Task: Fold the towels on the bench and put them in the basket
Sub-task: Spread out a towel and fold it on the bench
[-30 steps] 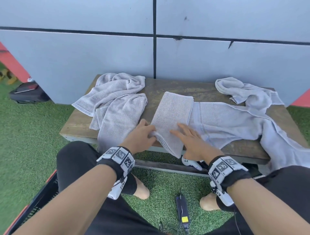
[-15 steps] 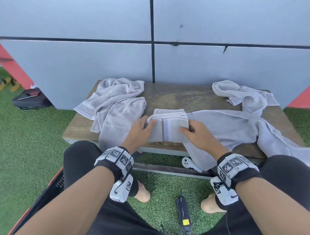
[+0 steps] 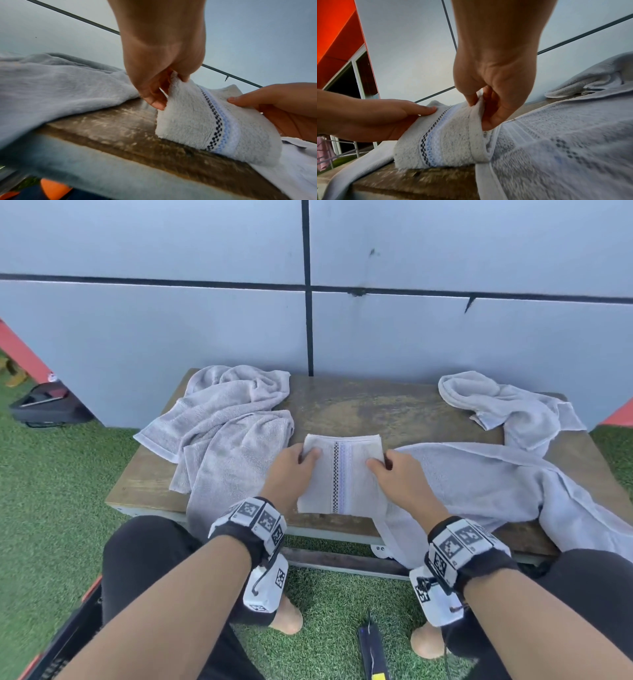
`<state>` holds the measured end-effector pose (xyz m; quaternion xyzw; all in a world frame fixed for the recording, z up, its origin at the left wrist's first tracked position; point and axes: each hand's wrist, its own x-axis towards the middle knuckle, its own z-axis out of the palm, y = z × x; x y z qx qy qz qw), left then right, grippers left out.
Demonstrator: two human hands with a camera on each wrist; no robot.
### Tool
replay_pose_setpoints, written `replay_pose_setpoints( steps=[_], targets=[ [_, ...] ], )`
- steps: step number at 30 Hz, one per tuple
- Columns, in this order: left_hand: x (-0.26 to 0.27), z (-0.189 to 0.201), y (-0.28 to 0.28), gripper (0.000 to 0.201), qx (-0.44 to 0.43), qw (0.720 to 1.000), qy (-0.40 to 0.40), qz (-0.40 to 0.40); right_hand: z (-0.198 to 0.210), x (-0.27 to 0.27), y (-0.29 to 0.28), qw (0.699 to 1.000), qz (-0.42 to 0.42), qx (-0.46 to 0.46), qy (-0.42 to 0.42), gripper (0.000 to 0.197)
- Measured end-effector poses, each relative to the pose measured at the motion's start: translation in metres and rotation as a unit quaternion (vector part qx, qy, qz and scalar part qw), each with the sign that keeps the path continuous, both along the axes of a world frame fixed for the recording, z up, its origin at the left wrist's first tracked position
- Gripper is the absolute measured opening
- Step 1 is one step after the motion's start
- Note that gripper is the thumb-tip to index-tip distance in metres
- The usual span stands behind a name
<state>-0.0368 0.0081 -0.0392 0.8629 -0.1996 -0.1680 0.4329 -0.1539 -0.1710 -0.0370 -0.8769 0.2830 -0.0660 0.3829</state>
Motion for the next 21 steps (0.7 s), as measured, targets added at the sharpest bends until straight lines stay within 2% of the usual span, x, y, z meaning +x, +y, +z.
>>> replay_pose_setpoints(
  steps=[2, 6, 9, 13, 18, 21],
  targets=[
    [0.01, -0.005, -0.015, 0.045, 0.027, 0.999, -0.009, 0.021, -0.003, 0.013, -0.008, 1.0, -0.012, 0.001, 0.026, 0.036],
    [0.021, -0.019, -0.03, 0.04, 0.085, 0.995, -0.024, 0.039, -0.016, 0.029, -0.017, 0.997, -0.012, 0.01, 0.07, 0.038],
    [0.021, -0.024, -0.035, 0.038, 0.135, 0.989, -0.049, 0.043, -0.024, 0.033, -0.019, 0.996, -0.018, 0.002, 0.082, 0.041],
    [0.021, -0.029, -0.04, 0.046, 0.185, 0.978, -0.091, 0.043, -0.028, 0.036, -0.018, 0.995, -0.019, -0.023, 0.09, 0.043],
    [0.017, -0.028, -0.044, 0.047, 0.222, 0.964, -0.137, 0.056, -0.034, 0.037, -0.017, 0.992, -0.026, -0.069, 0.104, 0.046],
    [0.016, -0.025, -0.046, 0.046, 0.217, 0.966, -0.123, 0.067, -0.034, 0.037, -0.016, 0.991, -0.033, -0.071, 0.107, 0.045]
  ],
)
